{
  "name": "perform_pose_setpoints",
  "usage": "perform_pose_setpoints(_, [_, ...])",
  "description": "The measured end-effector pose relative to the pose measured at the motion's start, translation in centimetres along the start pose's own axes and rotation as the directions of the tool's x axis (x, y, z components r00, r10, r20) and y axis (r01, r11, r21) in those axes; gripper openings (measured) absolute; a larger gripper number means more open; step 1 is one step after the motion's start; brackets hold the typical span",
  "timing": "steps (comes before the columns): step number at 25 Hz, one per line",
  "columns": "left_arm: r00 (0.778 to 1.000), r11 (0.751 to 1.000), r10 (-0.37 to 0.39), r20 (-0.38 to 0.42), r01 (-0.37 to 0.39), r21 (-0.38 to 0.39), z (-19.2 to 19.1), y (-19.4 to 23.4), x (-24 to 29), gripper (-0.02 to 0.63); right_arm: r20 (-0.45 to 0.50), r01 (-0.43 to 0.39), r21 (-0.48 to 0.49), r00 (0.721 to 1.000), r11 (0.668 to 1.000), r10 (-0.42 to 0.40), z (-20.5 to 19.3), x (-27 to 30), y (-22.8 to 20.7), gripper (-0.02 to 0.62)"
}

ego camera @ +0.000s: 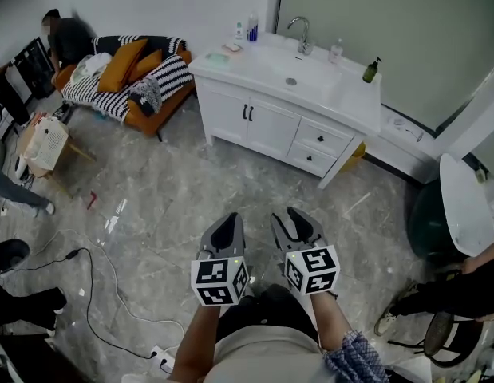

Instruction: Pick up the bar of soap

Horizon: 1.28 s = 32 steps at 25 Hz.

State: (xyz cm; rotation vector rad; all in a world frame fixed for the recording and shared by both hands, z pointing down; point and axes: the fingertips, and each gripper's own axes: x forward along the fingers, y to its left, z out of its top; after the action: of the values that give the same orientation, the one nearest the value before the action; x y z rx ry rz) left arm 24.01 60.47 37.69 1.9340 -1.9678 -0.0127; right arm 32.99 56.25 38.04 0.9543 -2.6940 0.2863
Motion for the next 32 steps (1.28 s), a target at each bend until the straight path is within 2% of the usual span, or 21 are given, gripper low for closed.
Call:
perform_pose_setpoints(5, [1.0,1.0,0.018,0.004,-0.018,0.005,1.0,1.4,1.3,0.005,0.013,-0.002,0.018,1.0,1.0,0.002,1.1,1.8,-0.6,0.155])
perform_pose_setpoints(9, [1.0,1.0,0.017,0.016,-0.017,-0.017,1.4,2.4,2.7,0.005,0.006,-0.012,-0.042,1.0,0.999,0.012,1.5,3.8,-1.1,0.155])
perform_pose_setpoints(12, [0.999,0.999,0.035,0.017,-0.034,-0.015,1.5,3.1,4.3,0.005,0.015,-0.021,-0.041,1.0,0.999,0.022,1.9,5.6,-1.8,0.156])
perform_pose_setpoints(18, [0.998,0.998,0.064,0.014,-0.064,-0.011,2.6,4.1,8.6,0.005,-0.006,-0.047,-0.048,0.999,0.998,0.047,3.0,9.6,-4.3,0.156])
perform_pose_setpoints(23, [0.996,0.996,0.083,0.022,-0.082,-0.025,4.2,4.6,13.0,0.005,0.019,-0.042,-0.075,0.999,0.996,0.043,5.2,12.7,-7.6,0.156])
perform_pose_setpoints(32, [0.994,0.994,0.11,-0.002,-0.11,-0.019,6.1,4.3,20.9,0.005,-0.006,-0.095,-0.082,0.995,0.992,0.095,7.2,18.2,-12.9,0.156])
